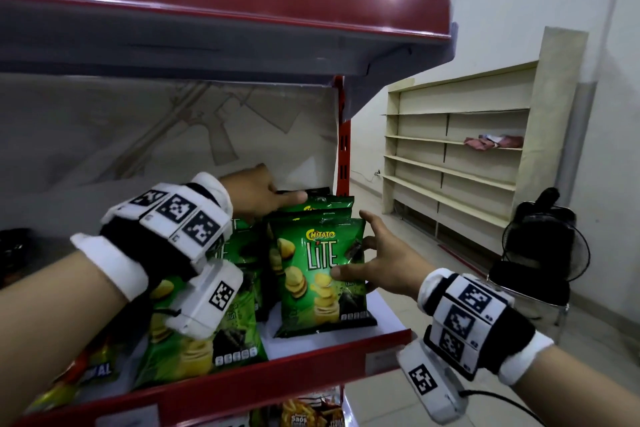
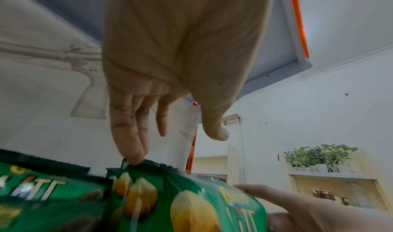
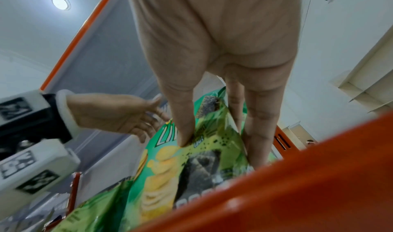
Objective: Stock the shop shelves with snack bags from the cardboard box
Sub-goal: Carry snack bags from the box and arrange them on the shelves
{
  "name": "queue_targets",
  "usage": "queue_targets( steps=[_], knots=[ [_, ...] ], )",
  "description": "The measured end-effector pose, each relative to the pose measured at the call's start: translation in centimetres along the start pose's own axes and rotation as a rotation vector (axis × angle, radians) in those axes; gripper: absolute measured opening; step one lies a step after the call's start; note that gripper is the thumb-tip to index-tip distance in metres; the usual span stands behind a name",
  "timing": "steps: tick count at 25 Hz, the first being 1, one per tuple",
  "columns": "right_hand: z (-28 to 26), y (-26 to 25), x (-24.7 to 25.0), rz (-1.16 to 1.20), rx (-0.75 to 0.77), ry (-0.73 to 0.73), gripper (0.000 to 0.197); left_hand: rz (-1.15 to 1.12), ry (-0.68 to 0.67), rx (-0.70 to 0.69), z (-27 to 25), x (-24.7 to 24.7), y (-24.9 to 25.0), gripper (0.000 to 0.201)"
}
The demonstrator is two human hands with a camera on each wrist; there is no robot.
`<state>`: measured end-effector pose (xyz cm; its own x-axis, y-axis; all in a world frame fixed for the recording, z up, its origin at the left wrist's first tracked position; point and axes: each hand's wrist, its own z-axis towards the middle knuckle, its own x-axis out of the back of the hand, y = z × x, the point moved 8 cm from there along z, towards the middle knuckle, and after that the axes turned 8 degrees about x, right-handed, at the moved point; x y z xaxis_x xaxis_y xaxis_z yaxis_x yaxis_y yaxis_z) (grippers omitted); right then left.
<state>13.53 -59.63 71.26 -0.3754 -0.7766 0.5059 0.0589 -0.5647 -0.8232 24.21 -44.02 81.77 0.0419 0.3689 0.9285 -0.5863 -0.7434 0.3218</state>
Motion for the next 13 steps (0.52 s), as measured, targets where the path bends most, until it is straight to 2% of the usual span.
queue_targets(
  steps=[3, 5, 6, 10, 13],
  knots=[
    [0.2, 0.1, 0.1, 0.021, 0.005, 0.003, 0.112, 0.045, -0.158, 0.037, -2.4, -2.6, -0.8, 0.051],
    [0.5, 0.3, -0.2, 0.062, -0.011, -0.039, 0.112, 0.039, -0.135, 0.078, -2.7, -3.4, -1.2, 0.072],
    [0.5, 0.6, -0.1, 0.088, -0.028, -0.053, 0.111, 0.026, -0.116, 0.094, -2.5, -3.7, -1.4, 0.076],
    [0.3, 0.7, -0.5, 0.074, -0.029, -0.098, 0.099, -0.056, -0.102, 0.122, -2.6, -4.8, -1.8, 0.067],
    [-0.3, -0.1, 0.2, -0.017, -0.032, -0.105, 0.109, -0.163, -0.094, 0.116, -3.1, -3.7, -1.9, 0.063]
  ],
)
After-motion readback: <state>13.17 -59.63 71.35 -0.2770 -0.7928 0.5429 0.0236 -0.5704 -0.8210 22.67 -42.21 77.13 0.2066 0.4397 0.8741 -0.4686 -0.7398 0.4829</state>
